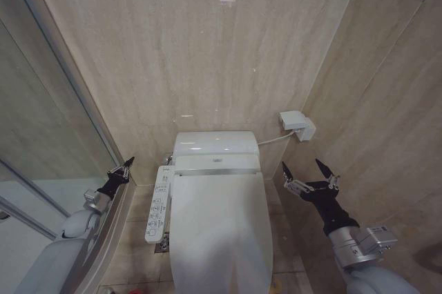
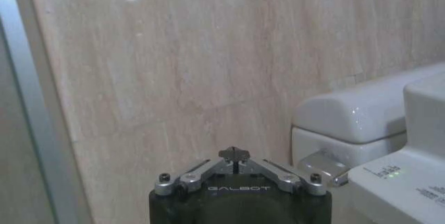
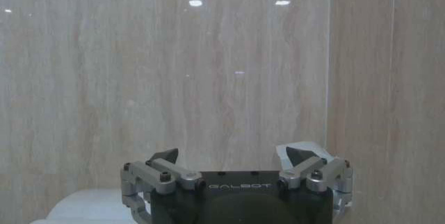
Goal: Open the toilet lid, clean the toilet bowl with a toilet brush, close the toilet lid, and flush.
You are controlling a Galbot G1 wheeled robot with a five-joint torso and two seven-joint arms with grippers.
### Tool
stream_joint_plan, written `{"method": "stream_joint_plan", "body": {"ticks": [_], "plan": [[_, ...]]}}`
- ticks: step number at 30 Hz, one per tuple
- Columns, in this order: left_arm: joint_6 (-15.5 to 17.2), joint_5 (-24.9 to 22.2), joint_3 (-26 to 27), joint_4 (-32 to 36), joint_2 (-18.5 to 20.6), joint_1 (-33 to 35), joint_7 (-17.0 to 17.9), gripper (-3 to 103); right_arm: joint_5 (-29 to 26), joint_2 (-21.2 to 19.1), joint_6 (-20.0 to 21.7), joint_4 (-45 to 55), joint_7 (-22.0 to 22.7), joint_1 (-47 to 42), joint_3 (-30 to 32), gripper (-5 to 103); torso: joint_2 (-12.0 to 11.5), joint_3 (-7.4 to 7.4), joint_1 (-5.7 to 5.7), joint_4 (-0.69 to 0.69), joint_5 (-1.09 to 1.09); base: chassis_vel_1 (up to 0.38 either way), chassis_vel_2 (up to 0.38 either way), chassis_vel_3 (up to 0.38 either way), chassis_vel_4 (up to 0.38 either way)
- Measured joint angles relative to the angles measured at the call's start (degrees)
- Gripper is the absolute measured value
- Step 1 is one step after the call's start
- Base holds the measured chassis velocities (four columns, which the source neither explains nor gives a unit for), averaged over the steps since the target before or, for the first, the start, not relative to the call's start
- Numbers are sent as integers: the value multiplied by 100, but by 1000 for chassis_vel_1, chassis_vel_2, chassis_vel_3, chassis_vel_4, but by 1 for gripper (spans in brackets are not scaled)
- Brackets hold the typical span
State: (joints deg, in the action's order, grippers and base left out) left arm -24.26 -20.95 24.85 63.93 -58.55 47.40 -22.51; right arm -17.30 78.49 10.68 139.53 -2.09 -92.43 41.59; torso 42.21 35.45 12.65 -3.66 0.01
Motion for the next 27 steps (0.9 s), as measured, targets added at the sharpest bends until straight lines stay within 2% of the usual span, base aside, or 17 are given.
{"method": "stream_joint_plan", "body": {"ticks": [27], "plan": [[-36, 39, 24, 67, -131, 109, -193, 0, 0, 0, 0, 0, 0, 0, 0, 100, 1, 0, 0, 0, -1, 0, 0, 0, 0]]}}
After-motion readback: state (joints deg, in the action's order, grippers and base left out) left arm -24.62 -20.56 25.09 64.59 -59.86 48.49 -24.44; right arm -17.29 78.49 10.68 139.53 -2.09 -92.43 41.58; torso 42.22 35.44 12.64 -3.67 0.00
